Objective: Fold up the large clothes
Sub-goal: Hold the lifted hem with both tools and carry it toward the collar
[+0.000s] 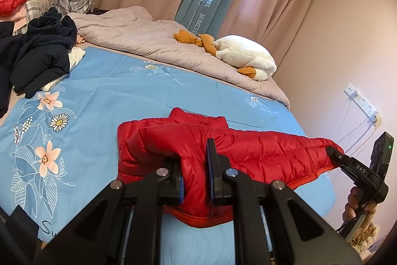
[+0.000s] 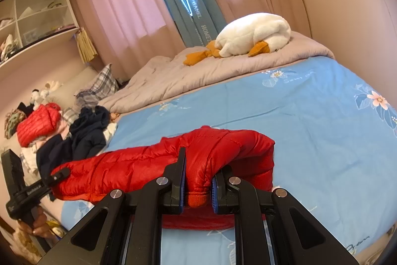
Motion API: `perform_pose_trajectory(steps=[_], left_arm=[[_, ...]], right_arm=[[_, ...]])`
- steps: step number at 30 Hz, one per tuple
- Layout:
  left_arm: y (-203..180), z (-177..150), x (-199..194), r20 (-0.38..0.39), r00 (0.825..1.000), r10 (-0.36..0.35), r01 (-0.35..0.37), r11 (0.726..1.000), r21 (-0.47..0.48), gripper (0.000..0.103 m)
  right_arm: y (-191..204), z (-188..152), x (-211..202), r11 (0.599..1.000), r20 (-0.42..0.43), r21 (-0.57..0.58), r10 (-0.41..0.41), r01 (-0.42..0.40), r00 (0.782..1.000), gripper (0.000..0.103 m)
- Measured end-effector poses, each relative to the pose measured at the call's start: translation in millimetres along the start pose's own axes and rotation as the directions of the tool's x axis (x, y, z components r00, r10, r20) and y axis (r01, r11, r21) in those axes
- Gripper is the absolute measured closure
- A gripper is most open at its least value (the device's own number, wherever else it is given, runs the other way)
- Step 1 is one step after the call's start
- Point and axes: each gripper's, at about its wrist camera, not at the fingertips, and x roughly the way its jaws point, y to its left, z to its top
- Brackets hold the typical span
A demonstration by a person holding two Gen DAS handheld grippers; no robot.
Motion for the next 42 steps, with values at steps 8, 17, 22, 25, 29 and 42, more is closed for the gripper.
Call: perform_pose_trajectory(steps=[8, 17, 22, 25, 29, 42], left_arm=[[1, 2, 3, -0.002, 1.000, 0.010, -0.010, 1.000, 0.004, 0.090], [3, 5, 8, -0.006, 1.000, 0.025, -0.025, 1.000, 0.004, 0.090], [3, 6, 11, -0.010, 0.999, 0.030, -0.030, 1.000, 0.002, 0.090], [3, 8, 14, -0.012, 0.999, 0.037, -0.037, 0.999, 0.001, 0.090], [4, 10, 19, -0.014, 0.999, 0.040, -0.040, 0.999, 0.001, 0.090], [5, 20, 40, -0.027, 0.998, 0.063, -0.063, 0.998, 0.000, 0.090]], right_arm=[[-1, 1, 4, 1.000, 0.000, -0.003, 0.000, 0.000, 1.000, 0.087], [1, -2, 9, 1.000, -0.002, -0.009, -0.004, 0.004, 1.000, 0.087], [1, -2, 13, 1.000, -0.003, -0.009, 0.002, -0.002, 1.000, 0.087], [1, -2, 14, 1.000, -0.003, -0.010, 0.002, -0.002, 1.000, 0.087], [2, -1, 16, 1.000, -0.005, -0.010, 0.002, -0.002, 1.000, 0.087], [3, 1, 30, 1.000, -0.018, -0.004, 0.000, 0.000, 1.000, 0.087]])
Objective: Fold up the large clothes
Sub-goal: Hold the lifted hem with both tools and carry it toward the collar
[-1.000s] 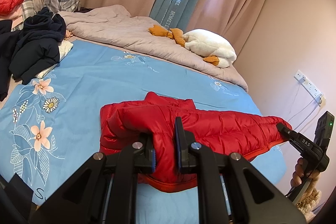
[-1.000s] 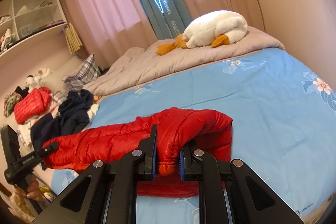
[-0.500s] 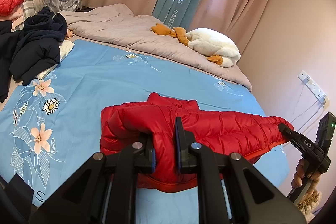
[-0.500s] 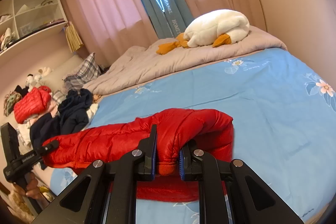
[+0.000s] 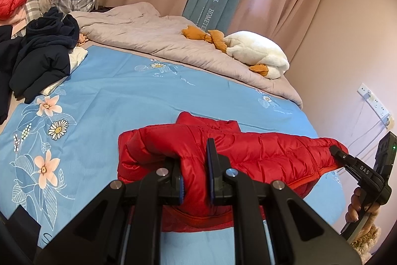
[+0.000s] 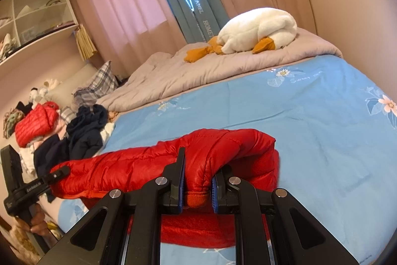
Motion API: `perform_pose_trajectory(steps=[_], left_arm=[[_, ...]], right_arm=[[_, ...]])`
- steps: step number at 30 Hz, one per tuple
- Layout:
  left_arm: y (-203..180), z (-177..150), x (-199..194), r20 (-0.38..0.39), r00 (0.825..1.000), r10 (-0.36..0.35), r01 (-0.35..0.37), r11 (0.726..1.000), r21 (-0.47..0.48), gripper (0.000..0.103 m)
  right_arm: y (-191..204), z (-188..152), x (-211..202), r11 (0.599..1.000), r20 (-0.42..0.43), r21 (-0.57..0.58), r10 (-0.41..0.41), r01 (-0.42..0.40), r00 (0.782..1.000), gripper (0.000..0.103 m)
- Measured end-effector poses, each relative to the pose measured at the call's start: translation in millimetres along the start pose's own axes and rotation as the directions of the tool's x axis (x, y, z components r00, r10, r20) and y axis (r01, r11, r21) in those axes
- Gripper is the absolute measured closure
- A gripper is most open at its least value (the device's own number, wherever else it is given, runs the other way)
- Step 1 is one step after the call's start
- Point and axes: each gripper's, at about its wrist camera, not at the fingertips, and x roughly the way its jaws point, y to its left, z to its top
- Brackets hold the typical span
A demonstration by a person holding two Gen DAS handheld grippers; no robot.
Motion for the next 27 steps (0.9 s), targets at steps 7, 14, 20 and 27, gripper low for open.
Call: perform_pose_trajectory(steps=[7, 14, 20, 27], left_arm=[[0, 9, 15, -0.007, 1.000, 0.013, -0.013, 1.000, 0.003, 0.090], [0, 19, 32, -0.018, 1.000, 0.021, -0.021, 1.000, -0.002, 0.090], [0, 26, 52, -0.041, 0.998, 0.036, -0.036, 0.999, 0.002, 0.090], [3, 35, 83, -0.077, 0.995, 0.057, -0.057, 0.998, -0.003, 0.089]], right_arm=[[2, 4, 11, 1.000, -0.005, -0.002, -0.009, 0.009, 1.000, 0.087], [-2, 10, 20, 1.000, -0.013, 0.010, -0.008, 0.008, 1.000, 0.087], [-7, 15, 37, 0.999, -0.035, 0.027, -0.018, 0.018, 0.999, 0.087], [-11, 20, 60, 0.998, -0.069, 0.043, -0.034, 0.037, 0.997, 0.087]])
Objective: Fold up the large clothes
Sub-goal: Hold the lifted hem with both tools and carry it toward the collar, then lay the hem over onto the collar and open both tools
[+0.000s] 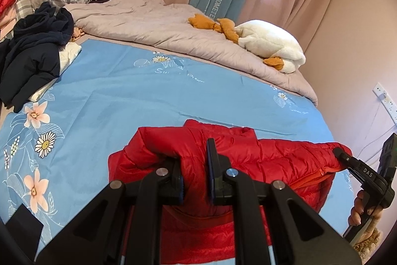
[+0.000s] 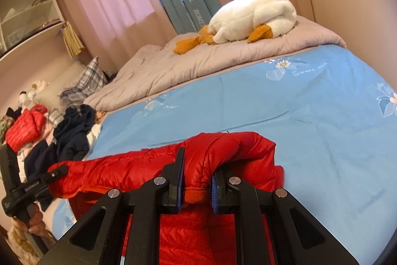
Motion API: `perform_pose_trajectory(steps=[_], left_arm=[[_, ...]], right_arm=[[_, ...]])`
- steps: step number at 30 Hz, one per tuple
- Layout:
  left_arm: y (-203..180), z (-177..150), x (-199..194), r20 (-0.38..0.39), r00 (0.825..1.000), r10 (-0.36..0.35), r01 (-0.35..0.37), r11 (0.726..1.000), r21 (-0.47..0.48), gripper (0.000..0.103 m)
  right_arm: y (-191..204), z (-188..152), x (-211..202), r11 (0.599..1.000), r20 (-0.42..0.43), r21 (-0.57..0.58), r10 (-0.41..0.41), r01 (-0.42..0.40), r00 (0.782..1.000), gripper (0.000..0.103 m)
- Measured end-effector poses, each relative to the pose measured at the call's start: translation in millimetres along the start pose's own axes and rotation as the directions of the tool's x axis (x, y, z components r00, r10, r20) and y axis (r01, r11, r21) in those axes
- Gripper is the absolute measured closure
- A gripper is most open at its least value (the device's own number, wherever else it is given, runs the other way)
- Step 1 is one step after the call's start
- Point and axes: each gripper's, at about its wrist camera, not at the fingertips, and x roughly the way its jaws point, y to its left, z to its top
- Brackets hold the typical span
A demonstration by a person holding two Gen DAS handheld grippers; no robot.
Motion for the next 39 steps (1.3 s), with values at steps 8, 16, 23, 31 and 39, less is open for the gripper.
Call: perform_pose_trajectory(steps=[8, 16, 23, 31, 39], left_arm=[[15, 7, 40, -0.064, 0.998, -0.007, 0.004, 0.999, -0.038, 0.088], [20, 13, 68, -0.089, 0.996, -0.008, 0.003, 0.999, -0.055, 0.084], [25, 16, 67, -0.078, 0.994, -0.076, 0.069, 0.993, -0.092, 0.049], [19, 18, 42, -0.031, 0.995, -0.091, 0.088, 0.993, -0.085, 0.021], [29, 16, 27, -0.011, 0.999, -0.036, 0.035, 0.996, -0.078, 0.020]], right_arm=[[-10, 2, 30, 0.999, -0.051, 0.029, -0.028, 0.029, 0.998, 0.087], [-19, 5, 54, 0.997, -0.089, 0.041, -0.057, 0.060, 0.994, 0.086], [-21, 7, 51, 0.997, -0.073, 0.057, -0.048, 0.052, 0.996, 0.070], [-23, 12, 35, 0.995, -0.015, 0.049, -0.088, 0.089, 0.996, 0.051], [-28, 11, 29, 0.990, -0.014, 0.056, -0.127, 0.128, 0.992, 0.051]])
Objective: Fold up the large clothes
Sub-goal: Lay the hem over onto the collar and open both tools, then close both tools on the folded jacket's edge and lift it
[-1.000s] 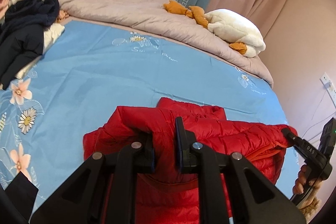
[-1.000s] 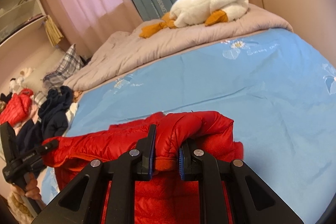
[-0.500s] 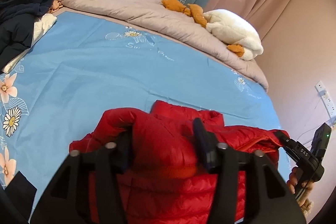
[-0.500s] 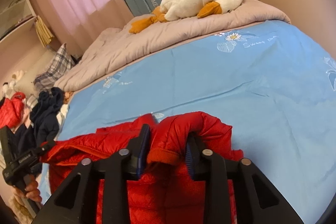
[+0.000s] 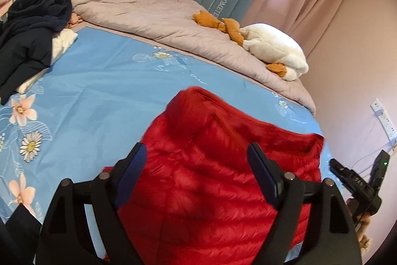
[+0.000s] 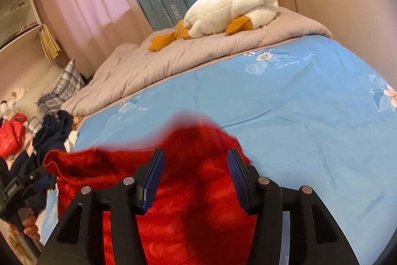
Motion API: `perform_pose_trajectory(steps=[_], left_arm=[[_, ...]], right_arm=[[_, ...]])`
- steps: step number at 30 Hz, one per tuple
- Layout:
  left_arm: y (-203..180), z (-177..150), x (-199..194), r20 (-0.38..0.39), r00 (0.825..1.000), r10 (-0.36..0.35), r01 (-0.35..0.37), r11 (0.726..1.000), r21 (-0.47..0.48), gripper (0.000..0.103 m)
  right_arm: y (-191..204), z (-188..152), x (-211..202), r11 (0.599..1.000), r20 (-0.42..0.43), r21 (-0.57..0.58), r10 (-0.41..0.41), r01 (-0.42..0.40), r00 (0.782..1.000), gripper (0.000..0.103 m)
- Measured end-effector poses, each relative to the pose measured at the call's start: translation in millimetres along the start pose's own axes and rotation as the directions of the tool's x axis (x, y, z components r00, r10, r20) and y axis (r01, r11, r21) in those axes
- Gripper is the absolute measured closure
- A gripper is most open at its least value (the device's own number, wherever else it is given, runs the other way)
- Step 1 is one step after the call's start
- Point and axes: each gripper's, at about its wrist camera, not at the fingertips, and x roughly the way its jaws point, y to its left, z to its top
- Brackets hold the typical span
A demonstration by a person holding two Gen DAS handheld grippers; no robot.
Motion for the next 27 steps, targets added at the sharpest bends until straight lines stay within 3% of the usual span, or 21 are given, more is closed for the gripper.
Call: perform_pose_trajectory(steps=[6, 11, 18, 27], left_arm=[[14, -10, -6, -0.008, 0.998, 0.062, -0.062, 0.998, 0.006, 0.020], [25, -26, -3, -0.049, 0.992, 0.112, -0.112, 0.994, 0.011, 0.020], [40, -52, 1, -0.107, 0.984, 0.145, -0.145, 0.989, 0.002, 0.021], [46, -75, 8, -0.166, 0.975, 0.149, -0.157, 0.987, -0.033, 0.022]], right_arm=[[-9, -2, -8, 1.000, -0.004, 0.011, -0.022, 0.022, 1.000, 0.050], [-14, -16, -6, 0.999, -0.053, 0.000, -0.034, 0.034, 0.998, 0.044], [-20, -41, 4, 0.999, -0.146, 0.002, -0.044, 0.045, 0.988, 0.044], [-18, -60, 4, 0.999, -0.187, 0.005, -0.037, 0.038, 0.982, 0.044]])
